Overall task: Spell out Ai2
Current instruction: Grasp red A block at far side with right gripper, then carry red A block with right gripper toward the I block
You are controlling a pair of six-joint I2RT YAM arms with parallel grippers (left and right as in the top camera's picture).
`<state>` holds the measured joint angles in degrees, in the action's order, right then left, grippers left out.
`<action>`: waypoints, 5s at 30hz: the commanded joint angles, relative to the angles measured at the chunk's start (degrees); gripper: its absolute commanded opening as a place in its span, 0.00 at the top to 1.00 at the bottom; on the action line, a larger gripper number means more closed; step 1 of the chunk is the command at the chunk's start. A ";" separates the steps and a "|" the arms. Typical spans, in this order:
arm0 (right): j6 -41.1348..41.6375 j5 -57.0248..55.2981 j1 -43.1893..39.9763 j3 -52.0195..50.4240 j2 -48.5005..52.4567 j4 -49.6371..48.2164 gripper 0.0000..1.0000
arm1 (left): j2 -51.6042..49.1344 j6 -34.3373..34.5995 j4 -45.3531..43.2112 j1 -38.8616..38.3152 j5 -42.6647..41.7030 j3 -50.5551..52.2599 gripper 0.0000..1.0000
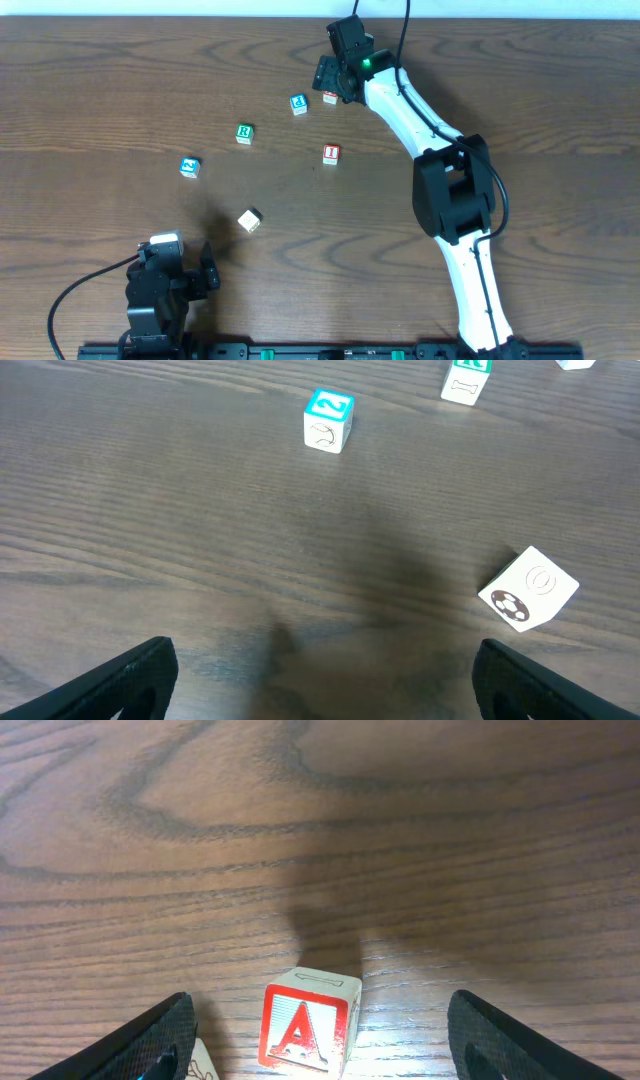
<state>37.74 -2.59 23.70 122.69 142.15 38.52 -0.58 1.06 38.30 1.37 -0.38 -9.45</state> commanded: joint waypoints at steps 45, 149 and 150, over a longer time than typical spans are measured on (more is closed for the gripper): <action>-12.26 -2.82 1.03 1.97 3.21 7.65 0.67 | 0.37 -0.24 0.44 0.22 0.79 0.46 0.05; 5.55 -9.03 16.02 -12.55 -7.93 13.57 0.99 | 0.37 -0.24 0.46 0.22 0.79 0.46 0.04; 5.57 -9.03 16.00 -12.55 -7.93 13.60 0.98 | 0.37 -0.24 0.46 0.22 0.79 0.46 0.05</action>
<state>41.58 -10.13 40.21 109.03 133.25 52.03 -0.58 1.06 38.30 1.37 -0.38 -9.45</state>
